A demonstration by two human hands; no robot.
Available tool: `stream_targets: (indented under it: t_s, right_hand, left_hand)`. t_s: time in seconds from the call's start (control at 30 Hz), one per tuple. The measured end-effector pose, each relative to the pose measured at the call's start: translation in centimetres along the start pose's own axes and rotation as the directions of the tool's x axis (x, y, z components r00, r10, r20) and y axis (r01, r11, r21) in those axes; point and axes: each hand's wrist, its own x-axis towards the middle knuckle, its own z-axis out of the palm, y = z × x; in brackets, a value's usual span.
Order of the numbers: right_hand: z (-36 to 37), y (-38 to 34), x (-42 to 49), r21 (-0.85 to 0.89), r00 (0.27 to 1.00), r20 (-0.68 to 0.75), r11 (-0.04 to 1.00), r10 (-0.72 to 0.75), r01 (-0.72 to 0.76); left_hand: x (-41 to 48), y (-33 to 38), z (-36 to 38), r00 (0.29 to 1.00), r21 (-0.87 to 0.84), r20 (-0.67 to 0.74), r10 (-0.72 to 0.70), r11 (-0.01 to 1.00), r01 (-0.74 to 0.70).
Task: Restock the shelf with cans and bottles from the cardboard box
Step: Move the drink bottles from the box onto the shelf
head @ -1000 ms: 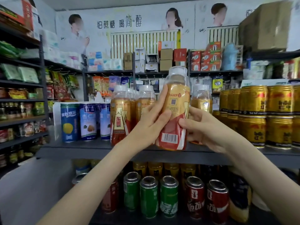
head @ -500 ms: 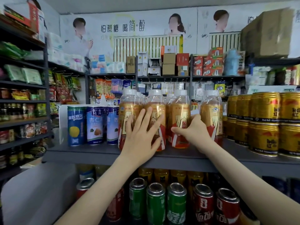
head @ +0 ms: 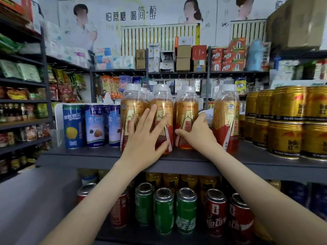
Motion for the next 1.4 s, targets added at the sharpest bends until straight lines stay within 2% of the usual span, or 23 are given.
stream_targets:
  t_s: [0.07,0.1,0.13,0.2,0.23,0.27,0.3,0.33,0.37,0.4,0.43,0.47,0.63,0.83,1.1,1.4]
  right_hand:
    - [-0.9,0.1,-0.7,-0.007,0.998,0.006,0.998,-0.065,0.065]
    - [-1.6,0.3,-1.2,-0.005,0.989,-0.042,0.99,-0.144,0.144]
    - [-2.4,0.7,-1.7,-0.014,0.963,-0.123,0.97,-0.242,0.242]
    - [-4.2,1.8,-2.2,-0.104,0.85,-0.344,0.916,-0.399,0.387]
    - [-5.1,2.7,-2.1,-0.164,0.792,-0.441,0.906,-0.421,0.39]
    - [-6.0,3.8,-1.9,-0.195,0.764,-0.506,0.915,-0.401,0.352]
    - [-6.6,5.2,-1.5,-0.172,0.786,-0.517,0.941,-0.339,0.293]
    - [-7.1,6.2,-1.2,-0.096,0.854,-0.455,0.967,-0.253,0.235]
    - [-7.3,7.1,-1.0,0.025,0.931,-0.321,0.981,-0.176,0.194]
    - [-7.3,7.6,-1.0,0.154,0.978,-0.162,0.975,-0.132,0.157]
    - [-7.2,8.0,-1.1,0.249,0.993,-0.034,0.962,-0.109,0.114]
    - [-7.0,8.1,-1.2,0.29,0.994,0.032,0.953,-0.102,0.088]
    - [-6.5,6.6,-1.7,0.233,0.992,-0.09,0.966,-0.094,0.113]
    - [-4.2,2.7,-3.3,0.247,0.984,-0.018,0.953,-0.177,0.176]
    - [-0.4,0.5,-3.6,0.172,0.984,-0.072,0.97,-0.164,0.174]
    - [0.3,-0.1,-3.6,0.098,0.994,-0.041,0.99,-0.097,0.101]
  left_hand:
    - [-0.1,0.1,0.0,1.0,-0.007,-0.002,-0.004,1.0,0.004]
    - [-0.1,0.1,0.0,1.0,-0.012,-0.007,-0.005,1.0,0.005]
    - [-0.1,0.1,0.0,1.0,-0.015,-0.01,-0.006,1.0,0.006]
    - [-0.1,0.0,0.0,1.0,-0.017,-0.006,-0.008,1.0,0.008]
    - [0.0,0.0,0.0,1.0,-0.019,0.001,-0.007,1.0,0.007]
    - [0.0,0.0,0.0,1.0,-0.02,0.009,-0.007,1.0,0.007]
    - [0.1,-0.1,-0.1,1.0,-0.02,0.015,-0.007,1.0,0.007]
    - [0.1,-0.1,-0.1,1.0,-0.019,0.02,-0.008,1.0,0.008]
    - [0.1,-0.2,-0.1,1.0,-0.019,0.023,-0.008,1.0,0.009]
    - [0.1,-0.2,-0.1,1.0,-0.019,0.026,-0.007,1.0,0.007]
    - [0.1,-0.2,-0.1,1.0,-0.018,0.028,-0.004,1.0,0.005]
    - [0.1,-0.2,-0.1,1.0,-0.013,0.03,0.0,1.0,0.0]
    - [-0.2,-0.9,-0.3,0.999,0.014,0.04,0.026,1.0,-0.027]
    - [-0.3,-1.1,-0.1,0.999,0.04,0.033,0.011,0.999,-0.012]
    - [-0.1,-1.6,0.4,1.0,0.001,0.011,0.028,1.0,-0.028]
    - [-0.1,-1.9,1.0,0.997,-0.003,-0.048,0.06,0.998,-0.06]
